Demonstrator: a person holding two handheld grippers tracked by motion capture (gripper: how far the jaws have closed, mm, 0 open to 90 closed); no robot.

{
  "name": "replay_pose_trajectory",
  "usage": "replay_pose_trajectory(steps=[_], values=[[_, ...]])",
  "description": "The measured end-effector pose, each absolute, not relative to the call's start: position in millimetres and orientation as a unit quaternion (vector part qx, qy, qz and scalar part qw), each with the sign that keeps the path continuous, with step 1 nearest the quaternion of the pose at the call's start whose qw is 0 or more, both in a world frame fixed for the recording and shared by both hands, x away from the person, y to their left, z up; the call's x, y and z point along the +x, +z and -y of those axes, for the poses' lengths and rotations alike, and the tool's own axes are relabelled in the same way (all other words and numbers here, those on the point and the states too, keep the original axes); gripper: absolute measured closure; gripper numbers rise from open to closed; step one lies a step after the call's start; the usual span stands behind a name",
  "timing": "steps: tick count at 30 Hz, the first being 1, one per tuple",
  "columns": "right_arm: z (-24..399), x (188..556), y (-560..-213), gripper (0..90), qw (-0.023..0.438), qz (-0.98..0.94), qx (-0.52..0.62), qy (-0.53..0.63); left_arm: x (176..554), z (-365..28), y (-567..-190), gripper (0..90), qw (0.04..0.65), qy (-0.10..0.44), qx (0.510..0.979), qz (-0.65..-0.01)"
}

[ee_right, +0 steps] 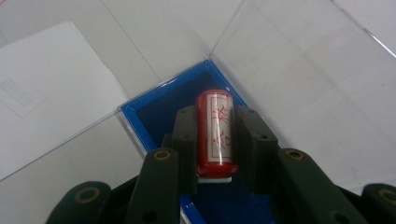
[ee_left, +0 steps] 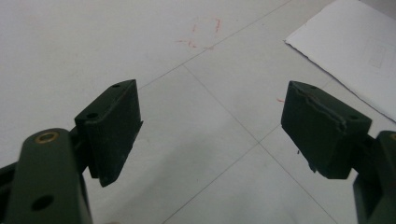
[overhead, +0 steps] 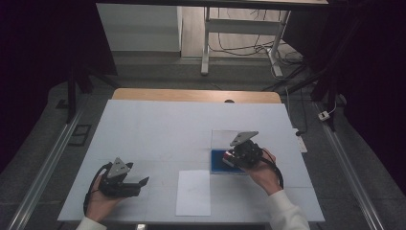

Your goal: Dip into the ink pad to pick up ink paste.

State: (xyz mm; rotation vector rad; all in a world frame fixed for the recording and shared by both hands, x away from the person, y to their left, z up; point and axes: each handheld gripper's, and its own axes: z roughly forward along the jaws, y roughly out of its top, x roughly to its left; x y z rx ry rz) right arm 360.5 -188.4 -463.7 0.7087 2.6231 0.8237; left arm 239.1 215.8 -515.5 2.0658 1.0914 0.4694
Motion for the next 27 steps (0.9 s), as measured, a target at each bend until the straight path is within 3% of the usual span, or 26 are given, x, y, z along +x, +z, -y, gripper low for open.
replay_pose_trajectory(steps=[27], values=[[183.6,364.1,-464.8,70.5,0.148,-0.921,0.255,0.254,240.2,-213.6,-516.3,20.4,0.365,0.181,0.809,-0.424]])
